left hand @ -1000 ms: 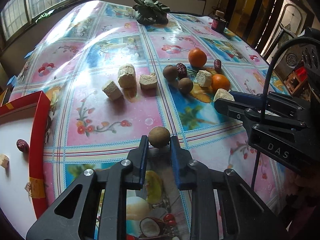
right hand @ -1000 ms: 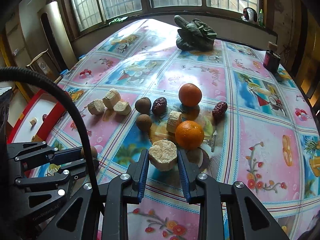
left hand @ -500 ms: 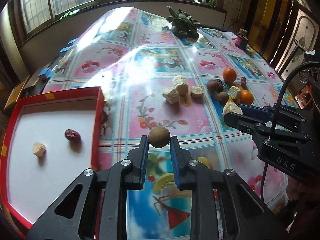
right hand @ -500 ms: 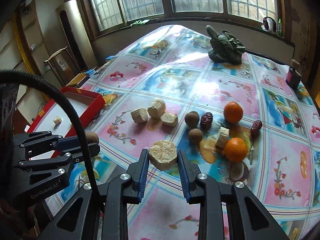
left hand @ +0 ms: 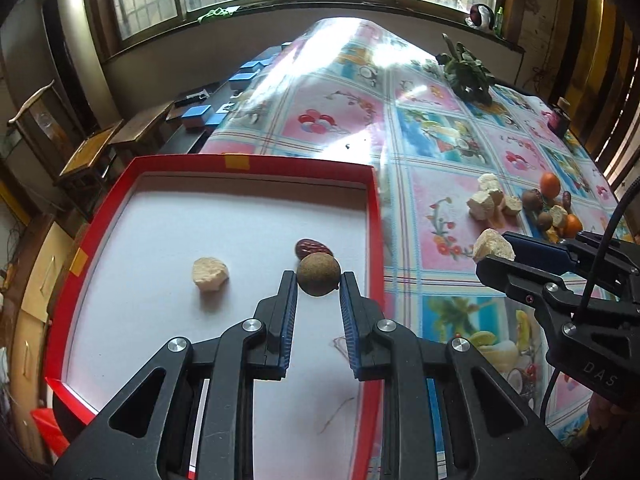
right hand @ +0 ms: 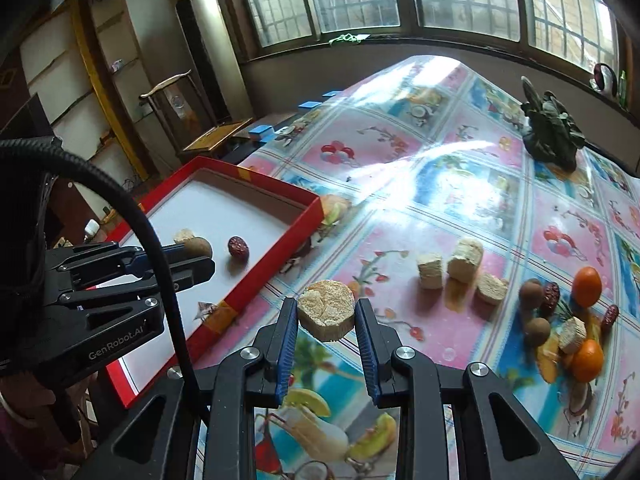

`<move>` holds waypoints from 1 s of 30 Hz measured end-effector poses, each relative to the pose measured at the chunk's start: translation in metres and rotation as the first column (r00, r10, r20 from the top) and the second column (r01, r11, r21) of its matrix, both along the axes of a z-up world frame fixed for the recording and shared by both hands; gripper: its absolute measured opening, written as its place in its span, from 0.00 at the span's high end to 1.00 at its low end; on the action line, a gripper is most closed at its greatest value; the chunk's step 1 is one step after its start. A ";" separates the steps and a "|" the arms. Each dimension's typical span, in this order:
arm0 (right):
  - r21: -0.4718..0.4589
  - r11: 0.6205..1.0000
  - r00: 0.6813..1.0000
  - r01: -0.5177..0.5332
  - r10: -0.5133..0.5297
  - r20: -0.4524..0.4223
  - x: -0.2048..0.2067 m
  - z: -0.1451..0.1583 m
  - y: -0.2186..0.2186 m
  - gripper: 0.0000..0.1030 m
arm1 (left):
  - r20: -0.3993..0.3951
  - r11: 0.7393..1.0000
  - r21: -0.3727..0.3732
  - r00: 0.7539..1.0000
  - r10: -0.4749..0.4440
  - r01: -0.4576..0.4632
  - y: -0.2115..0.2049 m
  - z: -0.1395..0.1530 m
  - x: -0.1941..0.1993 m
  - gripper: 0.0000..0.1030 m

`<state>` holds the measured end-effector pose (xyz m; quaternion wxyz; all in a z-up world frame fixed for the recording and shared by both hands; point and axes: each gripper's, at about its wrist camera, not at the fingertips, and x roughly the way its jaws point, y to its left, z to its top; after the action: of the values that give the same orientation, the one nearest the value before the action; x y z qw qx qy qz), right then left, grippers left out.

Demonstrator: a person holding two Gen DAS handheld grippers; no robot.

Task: Organize fruits
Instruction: 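Carry the longan and cake into the tray and open both tools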

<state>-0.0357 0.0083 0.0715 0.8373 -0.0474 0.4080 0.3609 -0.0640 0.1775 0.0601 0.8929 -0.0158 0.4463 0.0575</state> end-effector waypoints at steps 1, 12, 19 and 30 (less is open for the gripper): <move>0.001 1.000 1.000 -0.013 0.013 0.000 0.000 0.001 0.006 0.73 | 0.000 1.000 0.001 1.000 0.011 -0.011 0.005 0.000 -0.002 0.80; -0.003 0.990 0.990 -0.138 0.138 -0.014 -0.008 0.000 0.071 0.73 | -0.020 0.994 -0.006 0.994 0.110 -0.110 0.053 -0.010 -0.014 0.80; -0.031 0.979 0.979 -0.203 0.202 -0.035 -0.014 -0.011 0.104 0.73 | -0.036 0.987 -0.019 0.987 0.157 -0.158 0.075 -0.018 -0.016 0.80; -0.062 0.968 0.969 -0.245 0.241 -0.061 -0.011 -0.035 0.135 0.73 | -0.060 0.977 -0.013 0.975 0.212 -0.213 0.088 -0.029 -0.015 0.80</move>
<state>-0.0465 0.1438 0.0360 0.7736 -0.1162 0.4332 0.4476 -0.0789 0.2660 0.0315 0.8680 -0.0702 0.4686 0.1486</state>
